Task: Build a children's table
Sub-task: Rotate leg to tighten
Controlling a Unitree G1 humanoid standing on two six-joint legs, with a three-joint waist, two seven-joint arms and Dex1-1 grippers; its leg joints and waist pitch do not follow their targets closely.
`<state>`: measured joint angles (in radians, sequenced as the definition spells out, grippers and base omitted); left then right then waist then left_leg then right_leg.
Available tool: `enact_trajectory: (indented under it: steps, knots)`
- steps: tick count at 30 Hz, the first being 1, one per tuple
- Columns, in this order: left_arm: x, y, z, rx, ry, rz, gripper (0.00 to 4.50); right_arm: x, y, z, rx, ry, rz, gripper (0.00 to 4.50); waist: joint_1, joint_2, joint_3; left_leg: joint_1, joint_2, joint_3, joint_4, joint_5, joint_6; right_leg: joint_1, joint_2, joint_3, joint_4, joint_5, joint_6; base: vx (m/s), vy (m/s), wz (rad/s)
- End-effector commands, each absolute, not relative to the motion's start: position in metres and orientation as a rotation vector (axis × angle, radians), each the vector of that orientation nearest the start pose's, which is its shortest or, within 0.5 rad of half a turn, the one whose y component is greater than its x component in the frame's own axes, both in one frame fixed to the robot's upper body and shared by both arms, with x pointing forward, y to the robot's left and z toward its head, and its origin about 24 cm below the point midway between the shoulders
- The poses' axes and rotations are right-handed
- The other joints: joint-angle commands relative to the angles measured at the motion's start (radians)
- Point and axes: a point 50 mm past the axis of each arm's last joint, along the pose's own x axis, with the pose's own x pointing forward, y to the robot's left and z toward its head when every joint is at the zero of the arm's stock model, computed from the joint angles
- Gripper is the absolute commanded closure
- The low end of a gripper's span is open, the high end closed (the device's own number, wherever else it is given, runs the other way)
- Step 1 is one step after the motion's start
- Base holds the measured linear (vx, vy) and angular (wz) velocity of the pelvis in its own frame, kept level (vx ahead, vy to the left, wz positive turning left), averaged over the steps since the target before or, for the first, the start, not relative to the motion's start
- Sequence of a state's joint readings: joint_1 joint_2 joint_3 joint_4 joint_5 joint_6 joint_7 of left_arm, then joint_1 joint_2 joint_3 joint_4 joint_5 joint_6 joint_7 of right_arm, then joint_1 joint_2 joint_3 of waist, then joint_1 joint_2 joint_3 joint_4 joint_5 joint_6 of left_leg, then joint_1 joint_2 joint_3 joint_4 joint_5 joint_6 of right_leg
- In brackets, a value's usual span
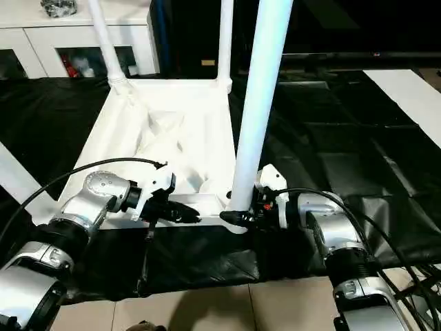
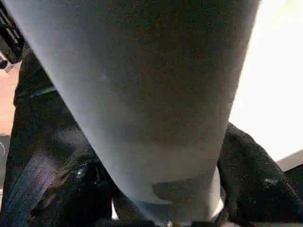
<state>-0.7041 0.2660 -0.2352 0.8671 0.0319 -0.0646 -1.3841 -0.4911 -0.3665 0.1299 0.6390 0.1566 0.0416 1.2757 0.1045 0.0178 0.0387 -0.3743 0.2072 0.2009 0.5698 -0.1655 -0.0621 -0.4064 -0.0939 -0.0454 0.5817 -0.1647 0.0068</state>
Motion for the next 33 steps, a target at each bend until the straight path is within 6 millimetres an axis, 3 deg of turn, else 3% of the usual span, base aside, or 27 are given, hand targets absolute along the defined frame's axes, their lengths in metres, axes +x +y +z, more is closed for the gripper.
enact_trajectory:
  steps: [1, 5, 7, 8, 15, 19, 21, 23, 24, 27, 33]
  knots:
    - [0.328, 0.101, 0.057, 0.326, 0.352, -1.499, 4.50, 0.295, -0.131, 0.034, -0.043, 0.326, 1.368, 1.94, 0.000, -0.015, -0.063, 0.017, 0.025, -0.005, -0.055, -0.209, 0.080, 0.049, -0.043, 0.022, -0.048, -0.146, -0.274, 0.000, 0.000, 0.00]
    - [0.334, 0.094, 0.056, 0.289, 0.331, -1.378, 4.50, 0.306, -0.127, 0.029, -0.005, 0.257, 1.085, 1.96, -0.002, -0.012, -0.056, 0.022, 0.025, -0.008, -0.065, -0.277, 0.037, 0.042, -0.046, 0.023, -0.060, -0.275, -0.241, 0.000, 0.000, 0.00]
    - [0.334, 0.086, 0.055, 0.267, 0.324, -1.326, 4.50, 0.312, -0.126, 0.023, -0.016, 0.258, 0.920, 1.96, -0.011, -0.009, -0.053, 0.021, 0.023, -0.012, -0.070, -0.305, 0.011, 0.040, -0.049, 0.024, -0.067, -0.344, -0.214, 0.000, 0.000, 0.00]
    - [0.333, 0.081, 0.053, 0.252, 0.326, -1.311, 4.50, 0.313, -0.125, 0.020, -0.012, 0.262, 0.847, 1.96, -0.023, -0.013, -0.051, 0.023, 0.019, -0.016, -0.073, -0.329, -0.005, 0.037, -0.047, 0.023, -0.076, -0.397, -0.189, 0.000, 0.000, 0.00]
    - [0.321, 0.048, 0.038, 0.215, 0.341, -1.226, 4.50, 0.315, -0.098, 0.006, 0.010, 0.324, 0.464, 1.96, -0.044, -0.015, -0.049, 0.018, 0.015, -0.015, -0.075, -0.326, 0.005, 0.030, -0.042, 0.028, -0.084, -0.422, -0.152, 0.000, 0.000, 0.00]
    - [0.317, 0.039, 0.036, 0.212, 0.337, -1.219, 4.50, 0.313, -0.081, 0.008, -0.056, 0.303, 0.481, 1.96, -0.048, -0.012, -0.050, 0.020, 0.015, -0.017, -0.077, -0.336, 0.006, 0.029, -0.041, 0.027, -0.087, -0.435, -0.136, 0.000, 0.000, 0.00]
    - [0.314, 0.035, 0.036, 0.201, 0.337, -1.226, 4.50, 0.316, -0.083, 0.011, -0.080, 0.276, 0.450, 1.96, -0.049, -0.011, -0.052, 0.019, 0.014, -0.017, -0.078, -0.331, 0.012, 0.030, -0.040, 0.027, -0.088, -0.419, -0.130, 0.000, 0.000, 0.00]
    - [0.316, 0.041, 0.039, 0.216, 0.330, -1.225, 4.50, 0.320, -0.094, 0.017, -0.012, 0.248, 0.407, 1.40, -0.050, -0.009, -0.053, 0.017, 0.013, -0.017, -0.078, -0.328, 0.016, 0.032, -0.039, 0.028, -0.086, -0.400, -0.130, 0.000, 0.000, 0.00]
    - [0.317, 0.042, 0.039, 0.217, 0.328, -1.225, 4.50, 0.320, -0.096, 0.017, -0.010, 0.247, 0.411, 1.40, -0.050, -0.009, -0.053, 0.017, 0.013, -0.017, -0.078, -0.328, 0.016, 0.032, -0.039, 0.028, -0.086, -0.400, -0.130, 0.000, 0.000, 0.00]
    - [0.320, 0.049, 0.041, 0.219, 0.326, -1.216, 4.50, 0.320, -0.101, 0.019, -0.005, 0.238, 0.428, 1.07, -0.049, -0.009, -0.056, 0.014, 0.014, -0.014, -0.074, -0.289, 0.025, 0.037, -0.036, 0.029, -0.075, -0.293, -0.158, 0.000, 0.000, 0.00]
    - [0.323, 0.068, 0.048, 0.235, 0.317, -1.276, 4.50, 0.320, -0.122, 0.027, -0.041, 0.192, 0.579, 0.74, -0.045, -0.006, -0.060, 0.012, 0.013, -0.010, -0.066, -0.241, 0.054, 0.045, -0.037, 0.028, -0.066, -0.200, -0.197, 0.000, 0.000, 0.00]
